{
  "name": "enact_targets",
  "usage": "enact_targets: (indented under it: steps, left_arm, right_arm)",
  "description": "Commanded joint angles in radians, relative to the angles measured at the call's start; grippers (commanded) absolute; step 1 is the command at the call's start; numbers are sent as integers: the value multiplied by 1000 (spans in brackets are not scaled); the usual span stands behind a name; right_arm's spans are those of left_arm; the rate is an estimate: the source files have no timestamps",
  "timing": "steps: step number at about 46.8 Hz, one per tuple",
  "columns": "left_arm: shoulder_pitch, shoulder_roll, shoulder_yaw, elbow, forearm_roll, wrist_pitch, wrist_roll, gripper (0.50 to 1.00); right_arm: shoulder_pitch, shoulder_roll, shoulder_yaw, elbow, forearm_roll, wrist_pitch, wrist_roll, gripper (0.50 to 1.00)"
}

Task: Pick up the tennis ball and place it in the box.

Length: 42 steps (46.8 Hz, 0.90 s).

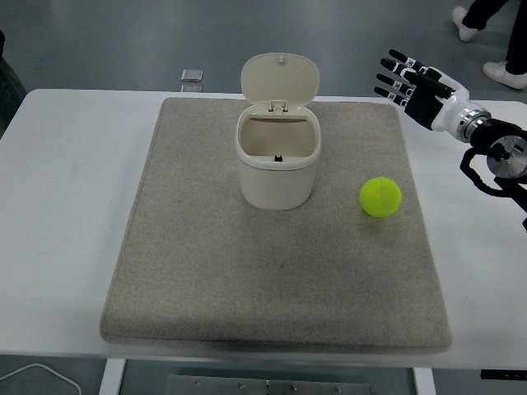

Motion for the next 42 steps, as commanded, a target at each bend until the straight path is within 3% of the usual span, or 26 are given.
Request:
enact_targets:
  steps: [1, 42]
  left_arm:
    - [0, 0, 0, 0, -1, 0, 0, 992]
    - [-9, 0, 3, -3, -1, 0, 0, 992]
  right_arm:
    - [0, 0, 0, 0, -2, 1, -1, 932]
    - [0, -9, 38, -38, -3, 6, 2, 932]
